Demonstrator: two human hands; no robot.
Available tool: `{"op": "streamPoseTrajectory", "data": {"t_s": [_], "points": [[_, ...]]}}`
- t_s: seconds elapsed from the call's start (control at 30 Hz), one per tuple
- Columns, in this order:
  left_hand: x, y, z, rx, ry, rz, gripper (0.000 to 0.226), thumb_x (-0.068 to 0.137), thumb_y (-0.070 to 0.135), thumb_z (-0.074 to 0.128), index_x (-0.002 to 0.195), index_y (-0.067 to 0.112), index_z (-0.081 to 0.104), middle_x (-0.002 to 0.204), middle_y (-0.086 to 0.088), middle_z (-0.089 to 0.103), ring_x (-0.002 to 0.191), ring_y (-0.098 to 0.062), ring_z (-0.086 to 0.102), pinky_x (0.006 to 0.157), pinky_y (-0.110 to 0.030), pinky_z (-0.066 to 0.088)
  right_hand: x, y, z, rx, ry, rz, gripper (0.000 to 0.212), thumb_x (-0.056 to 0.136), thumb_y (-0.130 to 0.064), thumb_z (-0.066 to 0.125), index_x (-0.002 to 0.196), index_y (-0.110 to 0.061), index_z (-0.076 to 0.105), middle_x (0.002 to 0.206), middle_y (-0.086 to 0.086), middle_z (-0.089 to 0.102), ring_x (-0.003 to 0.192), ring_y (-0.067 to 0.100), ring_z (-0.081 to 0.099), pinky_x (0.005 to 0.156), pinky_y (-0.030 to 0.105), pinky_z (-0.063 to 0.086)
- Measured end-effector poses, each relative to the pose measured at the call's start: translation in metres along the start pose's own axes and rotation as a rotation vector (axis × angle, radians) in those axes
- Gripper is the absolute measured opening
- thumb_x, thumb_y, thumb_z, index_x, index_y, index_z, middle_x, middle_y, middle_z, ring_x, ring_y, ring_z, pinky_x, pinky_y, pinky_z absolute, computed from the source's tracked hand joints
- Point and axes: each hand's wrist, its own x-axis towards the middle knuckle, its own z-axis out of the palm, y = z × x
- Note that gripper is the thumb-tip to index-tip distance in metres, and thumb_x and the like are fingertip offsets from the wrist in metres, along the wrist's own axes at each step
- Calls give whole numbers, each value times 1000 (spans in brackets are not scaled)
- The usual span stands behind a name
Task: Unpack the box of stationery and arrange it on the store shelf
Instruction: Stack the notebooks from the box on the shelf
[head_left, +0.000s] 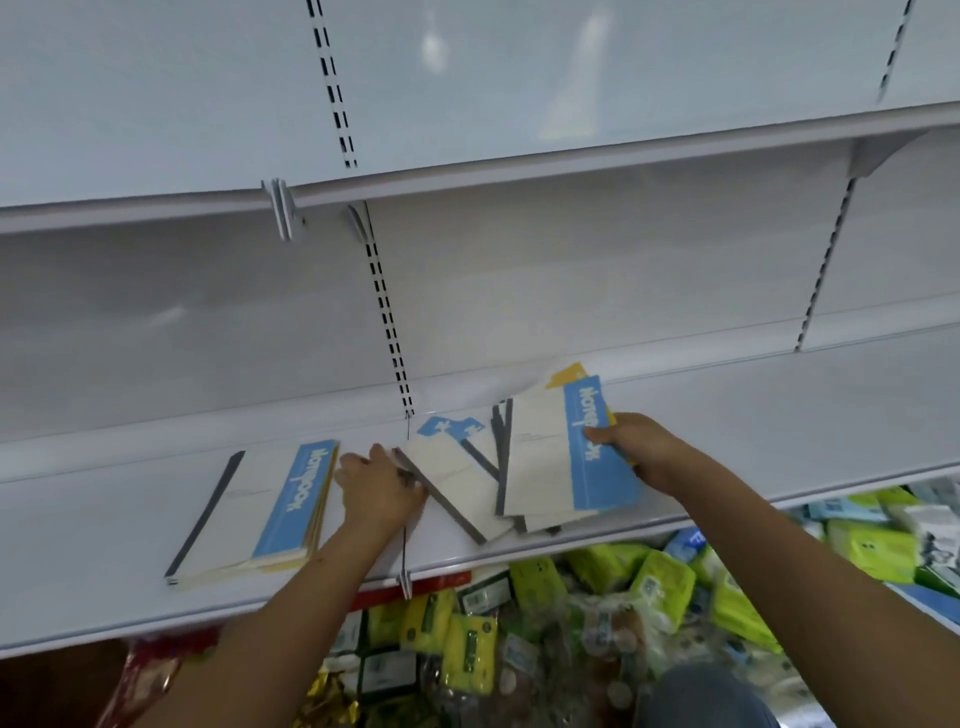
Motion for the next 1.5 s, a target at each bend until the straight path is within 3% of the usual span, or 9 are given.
{"op": "streamPoseTrajectory", "data": {"t_s": [0.13,0.27,0.43,0.53,0.77,0.97,1.1,1.3,1.5], "points": [[-6,22,-16,-838,-169,-346,22,91,0,50,113,-5,53,105,-29,60,80,-30,58,74,-36,52,21,-20,35,-245,-80,-51,23,92,-20,66,112,-8,64,109,13,67,81,20,64,67,28,48],[0,30,-36,-1336,-304,-553,10,88,8,54,82,3,49,69,-12,48,61,-23,48,72,-33,46,30,-30,61,-498,-183,-66,33,92,-29,66,117,-9,62,115,8,63,101,24,62,80,29,48],[7,32,-26,-1218,-443,-436,14,89,11,69,97,0,66,83,-17,70,75,-29,64,59,-36,57,21,-21,79,-453,-295,-84,31,89,-37,68,107,-12,66,107,3,69,89,15,67,67,25,52],[7,39,-18,-1244,-341,-327,39,84,1,74,120,-5,62,107,-21,70,90,-32,68,69,-41,59,19,-12,79,-371,-273,-119,25,88,-35,70,105,-17,66,112,4,70,93,16,68,76,29,54],[6,58,-55,-1232,-131,271,33,85,14,75,115,13,62,107,-3,75,97,-21,72,76,-29,58,-5,-60,66,21,-102,-437,24,92,-27,65,113,-35,57,111,-11,71,95,9,70,82,29,56],[-11,34,11,-1066,-262,152,73,80,39,76,140,27,37,134,4,59,118,-15,61,103,-46,49,-10,-22,78,46,-50,-360,52,87,-41,69,131,-26,45,121,-4,65,101,12,68,87,33,55],[-14,29,0,-964,-221,185,56,89,13,69,134,17,36,132,0,55,112,-12,57,90,-20,51,-9,-21,97,-50,7,-410,41,92,-38,64,129,-24,52,118,-5,66,103,14,65,89,35,53],[-8,-34,-90,-739,-157,188,22,95,7,59,114,18,55,112,-4,66,86,-7,62,70,-14,52,-3,-57,189,51,-34,-366,22,101,-26,50,119,-15,43,103,-2,60,86,11,62,65,22,48],[2,-128,-141,-364,-172,-182,40,85,34,64,118,11,61,122,-10,64,109,-27,61,94,-35,52,4,-56,303,-184,-161,-182,31,95,-25,54,119,-5,56,115,13,64,101,29,64,88,39,53]]}}
